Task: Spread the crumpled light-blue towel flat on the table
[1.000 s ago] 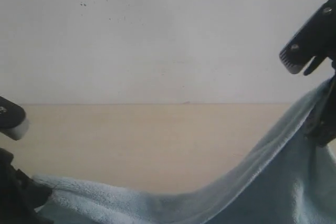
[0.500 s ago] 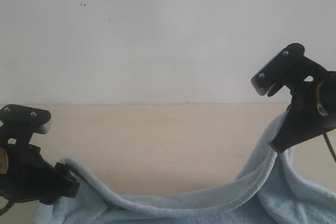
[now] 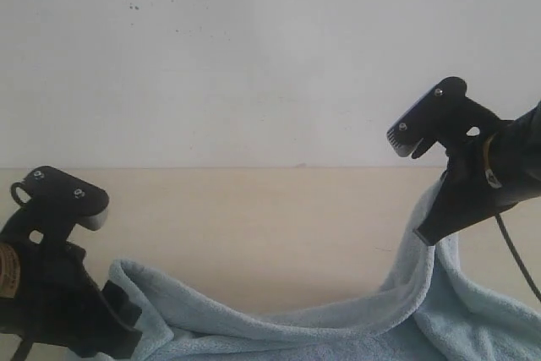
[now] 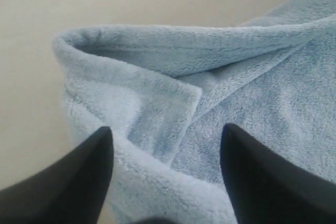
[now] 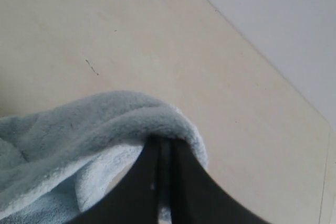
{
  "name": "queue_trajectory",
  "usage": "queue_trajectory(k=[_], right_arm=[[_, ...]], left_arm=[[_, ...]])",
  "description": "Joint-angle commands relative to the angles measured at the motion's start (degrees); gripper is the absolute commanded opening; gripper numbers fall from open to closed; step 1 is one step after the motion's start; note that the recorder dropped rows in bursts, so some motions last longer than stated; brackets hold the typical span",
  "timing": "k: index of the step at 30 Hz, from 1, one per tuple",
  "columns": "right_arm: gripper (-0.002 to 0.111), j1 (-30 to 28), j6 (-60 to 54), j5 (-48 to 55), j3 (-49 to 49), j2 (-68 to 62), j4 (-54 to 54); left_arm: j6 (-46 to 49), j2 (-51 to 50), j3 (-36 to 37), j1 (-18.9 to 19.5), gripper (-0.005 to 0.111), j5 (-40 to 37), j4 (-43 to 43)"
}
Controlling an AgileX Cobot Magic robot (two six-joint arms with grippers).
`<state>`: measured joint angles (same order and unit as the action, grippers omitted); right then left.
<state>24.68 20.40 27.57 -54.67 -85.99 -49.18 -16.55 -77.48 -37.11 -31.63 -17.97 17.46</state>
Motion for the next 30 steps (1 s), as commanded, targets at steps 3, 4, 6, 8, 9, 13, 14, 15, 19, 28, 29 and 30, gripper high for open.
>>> queue_trajectory(k=[3,4,6,8,9,13,14,15,19,28,29,30], right_arm=[[0.0,-0.2,1.5,-0.8,-0.3,-1.0,-0.2],[0.0,-0.2,1.5,-0.8,-0.3,-1.0,-0.2],[0.0,-0.2,1.5,-0.8,-0.3,-1.0,-0.2],[0.0,-0.2,1.5,-1.0,-0.3,-1.0,-0.2],[0.0,-0.2,1.5,-1.1,-0.3,-1.0,-0.2],[0.0,-0.2,1.5,-1.4,-0.3,-1.0,-0.2],[0.0,-0.2,1.5,-1.7,-0.3,-1.0,-0.2],[0.0,-0.2,1.5,-1.9,-0.3,-1.0,-0.2],[0.0,-0.2,1.5,-3.4,-0.3,-1.0,-0.2],[0.0,-0.2,1.5,-3.8,-0.3,-1.0,-0.2],[0.0,-0.2,1.5,-3.9,-0.3,-1.0,-0.2],[0.0,-0.2,1.5,-4.0,-0.3,-1.0,-0.2]], left_arm=[[-0.5,-8.4,-1.0,-1.0,0.057,6.4,-0.5],[-0.5,-9.8,-1.6,-1.0,0.057,6.9,-0.5],[-0.5,-13.0,-2.8,-1.0,0.057,8.3,-0.5],[-1.0,-15.6,-3.9,-1.0,0.057,9.8,-0.5],[-1.2,-16.5,-4.5,-1.0,0.057,10.5,-0.5],[-1.8,-19.8,-6.3,-1.0,0.057,10.7,-0.5],[-1.8,-20.5,-6.4,-1.0,0.057,10.7,-0.5],[-1.8,-21.0,-6.5,-1.0,0.057,10.7,-0.5],[-1.8,-22.4,-6.5,-1.0,0.057,11.0,-0.5],[-1.8,-24.5,-6.5,-1.0,0.036,14.3,-0.5],[-1.8,-24.9,-6.5,-1.0,0.036,14.8,-0.5],[-1.8,-25.2,-6.5,-1.0,0.036,15.0,-0.5]])
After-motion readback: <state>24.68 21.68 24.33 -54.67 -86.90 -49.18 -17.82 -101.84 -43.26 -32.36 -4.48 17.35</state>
